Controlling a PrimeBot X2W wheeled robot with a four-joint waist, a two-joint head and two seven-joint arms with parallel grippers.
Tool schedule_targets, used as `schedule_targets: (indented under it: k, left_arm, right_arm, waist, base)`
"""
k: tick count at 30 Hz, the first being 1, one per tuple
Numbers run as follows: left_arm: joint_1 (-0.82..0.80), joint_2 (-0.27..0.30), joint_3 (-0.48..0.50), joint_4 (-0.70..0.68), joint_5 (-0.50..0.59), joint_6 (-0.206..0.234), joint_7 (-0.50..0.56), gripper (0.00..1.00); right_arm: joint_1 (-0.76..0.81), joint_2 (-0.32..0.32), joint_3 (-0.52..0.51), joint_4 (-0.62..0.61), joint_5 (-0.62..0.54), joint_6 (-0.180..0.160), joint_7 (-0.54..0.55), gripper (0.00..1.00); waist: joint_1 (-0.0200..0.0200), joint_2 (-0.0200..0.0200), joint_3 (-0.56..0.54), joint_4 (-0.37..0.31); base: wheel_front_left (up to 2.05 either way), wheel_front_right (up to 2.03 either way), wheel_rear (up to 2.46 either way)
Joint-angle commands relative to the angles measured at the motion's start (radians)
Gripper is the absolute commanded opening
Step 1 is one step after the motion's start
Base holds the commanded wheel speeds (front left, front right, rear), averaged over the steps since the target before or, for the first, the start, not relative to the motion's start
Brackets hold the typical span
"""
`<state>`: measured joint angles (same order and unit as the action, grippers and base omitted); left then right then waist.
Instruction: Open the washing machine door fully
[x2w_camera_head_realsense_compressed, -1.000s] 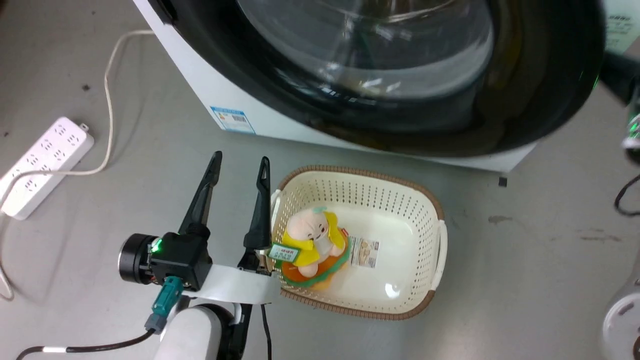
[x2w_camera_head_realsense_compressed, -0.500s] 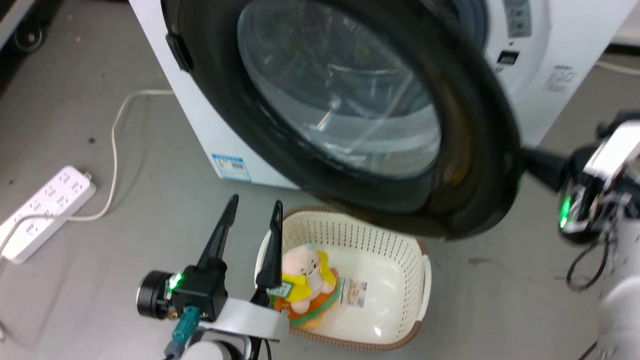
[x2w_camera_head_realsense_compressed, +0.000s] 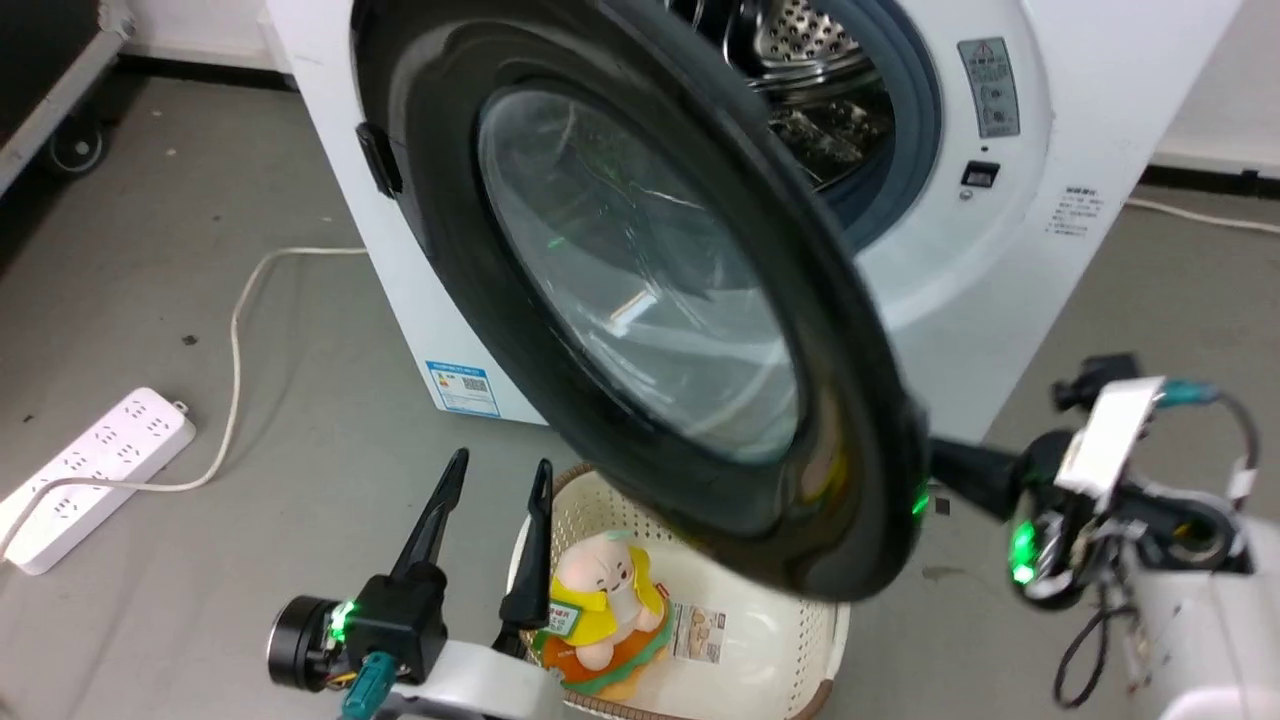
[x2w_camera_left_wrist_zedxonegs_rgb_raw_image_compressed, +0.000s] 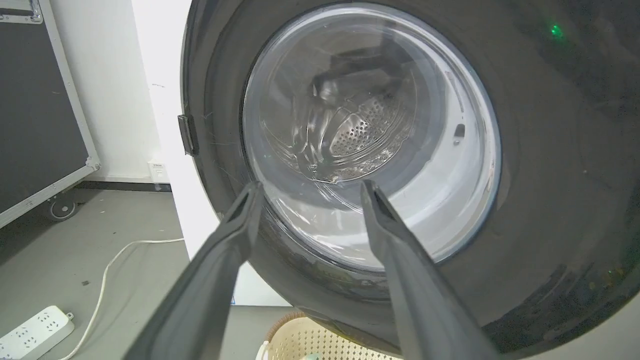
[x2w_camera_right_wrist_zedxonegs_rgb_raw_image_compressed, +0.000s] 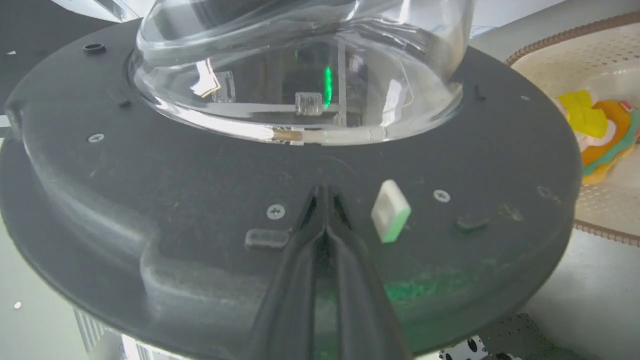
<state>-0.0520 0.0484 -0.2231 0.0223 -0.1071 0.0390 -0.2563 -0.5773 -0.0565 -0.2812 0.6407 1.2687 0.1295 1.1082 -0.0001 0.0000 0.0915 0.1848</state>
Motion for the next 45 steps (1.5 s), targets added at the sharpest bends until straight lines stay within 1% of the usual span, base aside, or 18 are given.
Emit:
schedule_targets:
  k: [1, 7, 12, 16, 20, 21, 22, 25, 27, 30, 33, 38, 41, 43, 45]
  left_arm:
    - [0.017, 0.002, 0.006, 0.005, 0.004, -0.006, -0.006, 1.00]
    - [0.035, 0.002, 0.012, 0.024, 0.020, -0.018, -0.006, 1.00]
    - [0.041, 0.002, 0.027, 0.038, 0.021, -0.026, -0.006, 1.00]
    - [0.042, 0.002, 0.036, 0.044, 0.025, -0.029, -0.006, 1.00]
    - [0.042, 0.002, 0.048, 0.047, 0.022, -0.029, -0.006, 1.00]
    - [0.041, 0.002, 0.051, 0.048, 0.021, -0.030, -0.006, 1.00]
    - [0.041, 0.002, 0.055, 0.049, 0.020, -0.030, -0.006, 1.00]
    - [0.042, 0.002, 0.062, 0.048, 0.017, -0.031, -0.006, 1.00]
    - [0.043, 0.002, 0.066, 0.048, 0.015, -0.035, -0.006, 1.00]
    - [0.046, 0.002, 0.068, 0.049, -0.008, -0.044, -0.006, 1.00]
    - [0.045, 0.002, 0.073, 0.050, -0.021, -0.053, -0.006, 1.00]
    - [0.057, 0.002, 0.084, 0.051, -0.030, -0.059, -0.006, 1.00]
    - [0.066, 0.002, 0.089, 0.051, -0.038, -0.068, -0.006, 1.00]
    - [0.070, 0.002, 0.090, 0.052, -0.038, -0.076, -0.006, 1.00]
    - [0.075, 0.002, 0.092, 0.051, -0.040, -0.081, -0.006, 1.00]
  right_arm:
    - [0.041, 0.006, 0.042, -0.016, 0.035, 0.001, -0.002, 0.00]
    - [0.169, 0.006, 0.245, -0.117, 0.165, 0.001, -0.036, 0.00]
    - [0.247, 0.006, 0.373, -0.178, 0.243, 0.001, -0.083, 0.00]
    - [0.280, 0.006, 0.435, -0.220, 0.251, 0.001, -0.128, 0.00]
    - [0.292, 0.005, 0.426, -0.255, 0.229, 0.001, -0.186, 0.00]
    - [0.291, 0.001, 0.408, -0.266, 0.211, 0.001, -0.219, 0.79]
    - [0.288, -0.004, 0.390, -0.281, 0.189, 0.001, -0.257, 1.00]
    - [0.281, -0.040, 0.349, -0.355, 0.079, 0.001, -0.379, 1.00]
    - [0.285, -0.078, 0.334, -0.420, -0.036, 0.001, -0.489, 1.00]
    - [0.309, -0.141, 0.343, -0.507, -0.235, 0.001, -0.674, 1.00]
    - [0.338, -0.219, 0.377, -0.569, -0.446, 0.001, -0.861, 1.00]
    - [0.422, -0.277, 0.395, -0.617, -0.695, 0.001, -1.128, 1.00]
    - [0.489, -0.268, 0.377, -0.628, -0.819, 0.001, -1.247, 1.00]
    - [0.537, -0.235, 0.351, -0.630, -0.871, 0.001, -1.302, 1.00]
    - [0.581, -0.204, 0.334, -0.636, -0.931, 0.001, -1.333, 1.00]
  waist:
    - [0.0001, 0.0000, -0.008, 0.005]
    - [0.0001, 0.0000, -0.026, 0.010]
    - [0.0001, 0.0000, -0.034, 0.010]
    - [0.0001, 0.0000, -0.034, 0.009]
    - [0.0001, 0.0000, -0.038, 0.005]
    - [0.0001, 0.0000, -0.042, 0.002]
    - [0.0001, 0.0000, -0.045, -0.001]
    - [0.0001, 0.0000, -0.056, -0.012]
    - [0.0001, 0.0000, -0.062, -0.021]
    - [0.0001, 0.0000, -0.067, -0.038]
    - [0.0001, 0.0000, -0.075, -0.053]
    - [0.0001, 0.0000, -0.093, -0.077]
    - [0.0001, 0.0000, -0.098, -0.088]
    - [0.0001, 0.0000, -0.100, -0.094]
    - [0.0001, 0.0000, -0.101, -0.099]
  base:
    - [0.00, 0.00, 0.00]
    - [0.00, 0.00, 0.00]
    - [0.00, 0.00, 0.00]
    - [0.00, 0.00, 0.00]
    - [0.00, 0.00, 0.00]
    - [0.00, 0.00, 0.00]
    - [0.00, 0.00, 0.00]
    - [0.00, 0.00, 0.00]
    - [0.00, 0.00, 0.00]
    - [0.00, 0.00, 0.00]
    - [0.00, 0.00, 0.00]
    - [0.00, 0.00, 0.00]
    - [0.00, 0.00, 0.00]
    - [0.00, 0.00, 0.00]
    - [0.00, 0.00, 0.00]
